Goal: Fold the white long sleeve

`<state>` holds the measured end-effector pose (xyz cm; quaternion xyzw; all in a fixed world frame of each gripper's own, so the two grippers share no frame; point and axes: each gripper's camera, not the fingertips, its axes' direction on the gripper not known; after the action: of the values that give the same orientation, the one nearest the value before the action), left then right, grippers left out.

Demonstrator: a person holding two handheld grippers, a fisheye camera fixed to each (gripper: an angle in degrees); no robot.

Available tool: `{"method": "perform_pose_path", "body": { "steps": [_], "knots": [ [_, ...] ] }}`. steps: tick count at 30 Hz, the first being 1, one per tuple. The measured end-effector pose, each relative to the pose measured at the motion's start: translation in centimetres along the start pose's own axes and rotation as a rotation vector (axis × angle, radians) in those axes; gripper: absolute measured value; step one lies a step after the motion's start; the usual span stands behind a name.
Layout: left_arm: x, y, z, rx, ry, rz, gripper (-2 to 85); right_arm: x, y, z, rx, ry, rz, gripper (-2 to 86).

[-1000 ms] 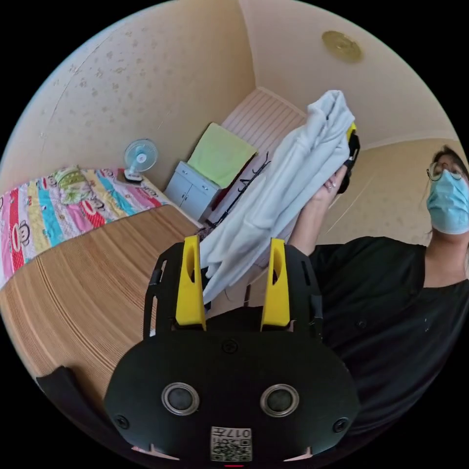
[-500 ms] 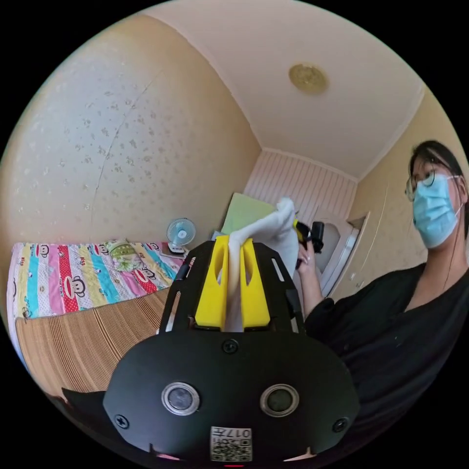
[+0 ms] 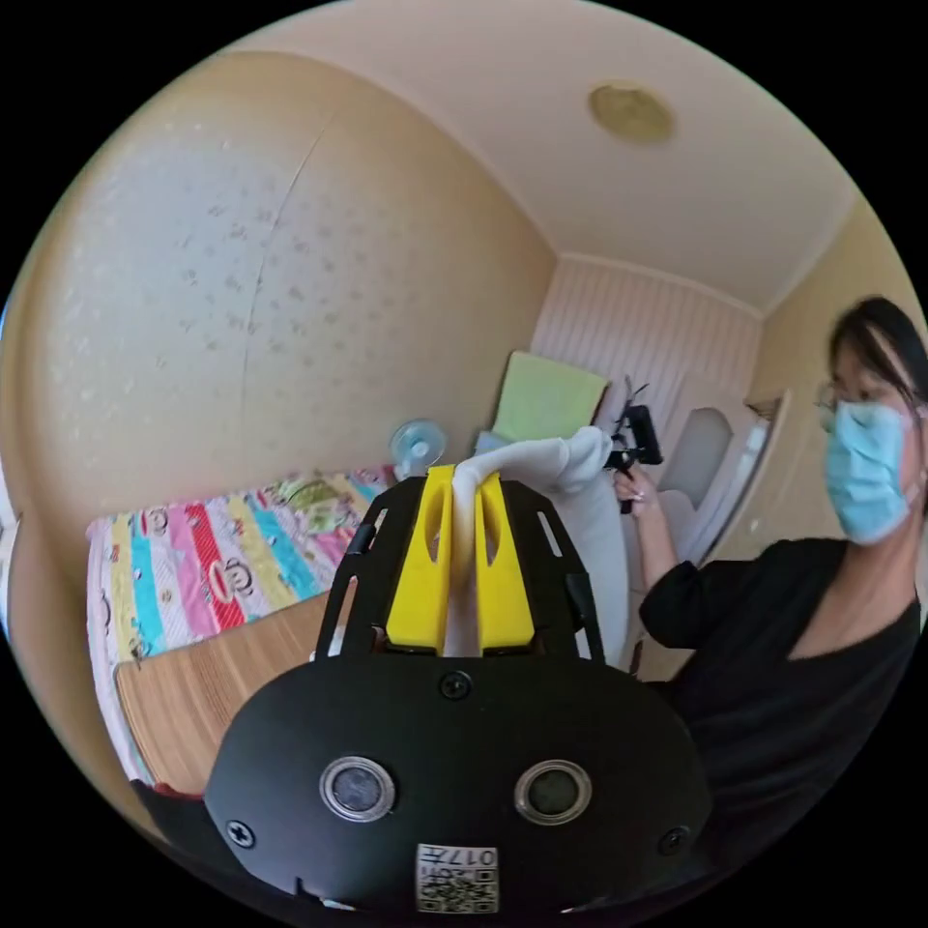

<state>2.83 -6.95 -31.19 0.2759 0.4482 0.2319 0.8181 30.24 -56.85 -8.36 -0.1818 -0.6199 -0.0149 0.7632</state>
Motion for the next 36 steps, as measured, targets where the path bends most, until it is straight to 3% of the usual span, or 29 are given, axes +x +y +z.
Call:
{"method": "perform_pose_path", "body": {
  "steps": [4, 8, 10, 16, 18, 23, 28, 30, 33, 36],
  "knots": [
    [-14.5, -4.0, 16.1, -0.251, -0.187, -0.188, 5.5, 13.6, -10.3, 11.0, -0.165, 0.206, 0.086, 2.9],
    [-25.7, 2.8, 26.1, -0.432, -0.284, -0.466, 7.9, 24.8, -12.4, 21.7, -0.257, 0.265, 0.343, 2.9],
    [-26.4, 7.7, 28.3, -0.45, -0.265, -0.488, 8.1, 26.6, -9.9, 26.1, -0.33, 0.262, 0.382, 3.3],
    [-26.8, 30.3, 35.9, -0.852, -0.308, -0.677, 12.4, 29.4, 7.1, 43.1, -0.781, 0.188, 0.432, 6.3],
    [-27.0, 35.1, 35.9, -0.895, -0.373, -0.749, 12.7, 29.0, 12.9, 46.7, -0.902, 0.228, 0.444, 8.0],
    [-27.7, 40.7, 31.8, -0.759, -0.561, -0.843, 12.8, 28.4, 20.0, 43.8, -0.85, 0.5, 0.533, 14.5],
    [-29.8, 41.9, 32.4, -0.847, -0.553, -0.839, 11.0, 28.4, 23.0, 41.7, -0.87, 0.386, 0.578, 11.1],
    [-31.0, 40.4, 32.1, -0.88, -0.478, -0.842, 6.9, 29.2, 20.9, 39.8, -0.901, 0.239, 0.602, 6.2],
    [-32.7, 35.1, 29.3, -0.835, -0.214, -0.762, 3.5, 32.1, 16.1, 34.2, -0.869, 0.066, 0.61, 4.1],
    [-35.0, 27.8, 23.2, -0.788, -0.156, -0.665, 3.1, 37.5, 10.4, 25.9, -0.827, 0.094, 0.586, 3.9]
  ]
}}
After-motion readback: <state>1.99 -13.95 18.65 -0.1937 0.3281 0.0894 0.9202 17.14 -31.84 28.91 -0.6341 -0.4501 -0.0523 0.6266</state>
